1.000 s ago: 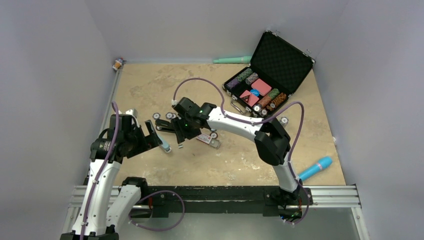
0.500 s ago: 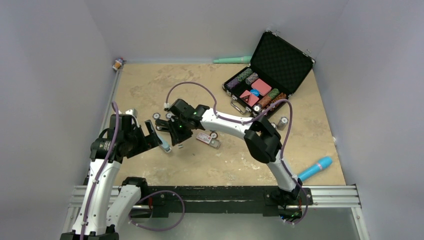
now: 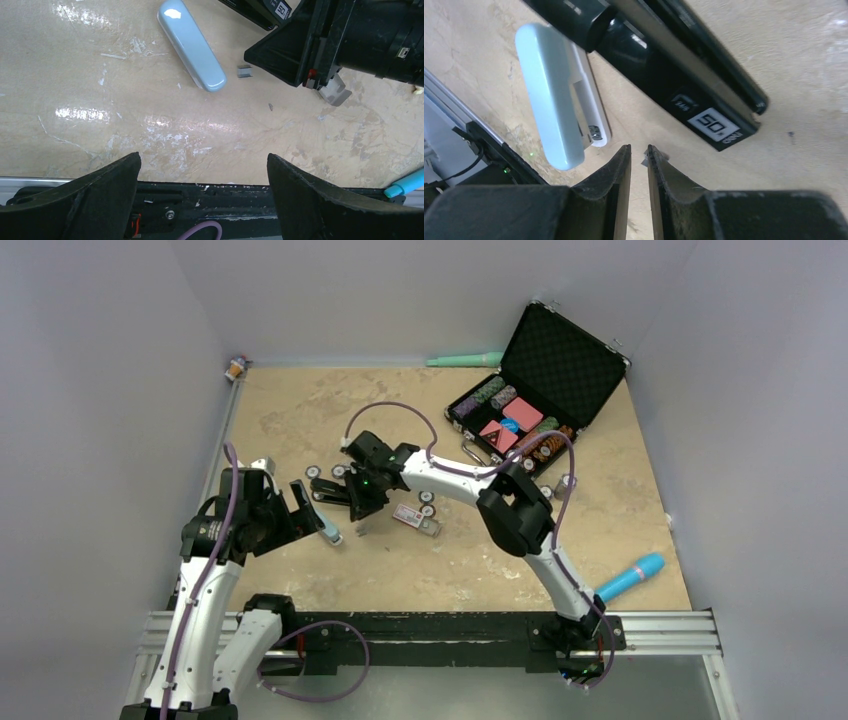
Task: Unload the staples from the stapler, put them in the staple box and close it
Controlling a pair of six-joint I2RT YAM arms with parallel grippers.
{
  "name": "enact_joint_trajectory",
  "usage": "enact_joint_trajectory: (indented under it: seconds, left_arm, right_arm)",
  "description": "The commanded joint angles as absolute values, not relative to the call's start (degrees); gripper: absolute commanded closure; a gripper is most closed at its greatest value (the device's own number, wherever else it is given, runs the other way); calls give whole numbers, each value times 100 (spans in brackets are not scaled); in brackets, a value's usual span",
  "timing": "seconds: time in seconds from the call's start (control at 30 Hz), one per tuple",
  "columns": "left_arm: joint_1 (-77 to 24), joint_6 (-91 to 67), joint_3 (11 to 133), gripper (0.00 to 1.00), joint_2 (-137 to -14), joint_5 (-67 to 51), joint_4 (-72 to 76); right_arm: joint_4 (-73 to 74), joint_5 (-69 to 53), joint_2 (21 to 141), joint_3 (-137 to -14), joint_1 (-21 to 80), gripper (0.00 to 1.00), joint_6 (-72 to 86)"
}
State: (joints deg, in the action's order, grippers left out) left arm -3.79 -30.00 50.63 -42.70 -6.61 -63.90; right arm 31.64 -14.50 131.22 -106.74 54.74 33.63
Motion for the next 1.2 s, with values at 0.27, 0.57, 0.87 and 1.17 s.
enact_joint_trajectory:
  seconds: [0.27, 0.57, 0.87, 1.17]
  left_arm:
    - [-334, -3054, 5025, 0, -4274, -680, -6264]
    - [-334, -3050, 5019, 0, -4247, -695, -6251]
    - [-334, -3048, 5024, 0, -4215, -696, -6243]
    - [-334, -3057, 5021, 0, -4219, -711, -6246]
  right_arm:
    - [2635, -1519, 12853, -10011, 5388, 82, 3613]
    - [2550, -1520, 12610, -9401, 5428, 86, 3651]
    - [2610, -1673, 12488, -8931, 5611, 89, 3412]
    - [3347, -625, 12138, -9373, 5775, 72, 2956]
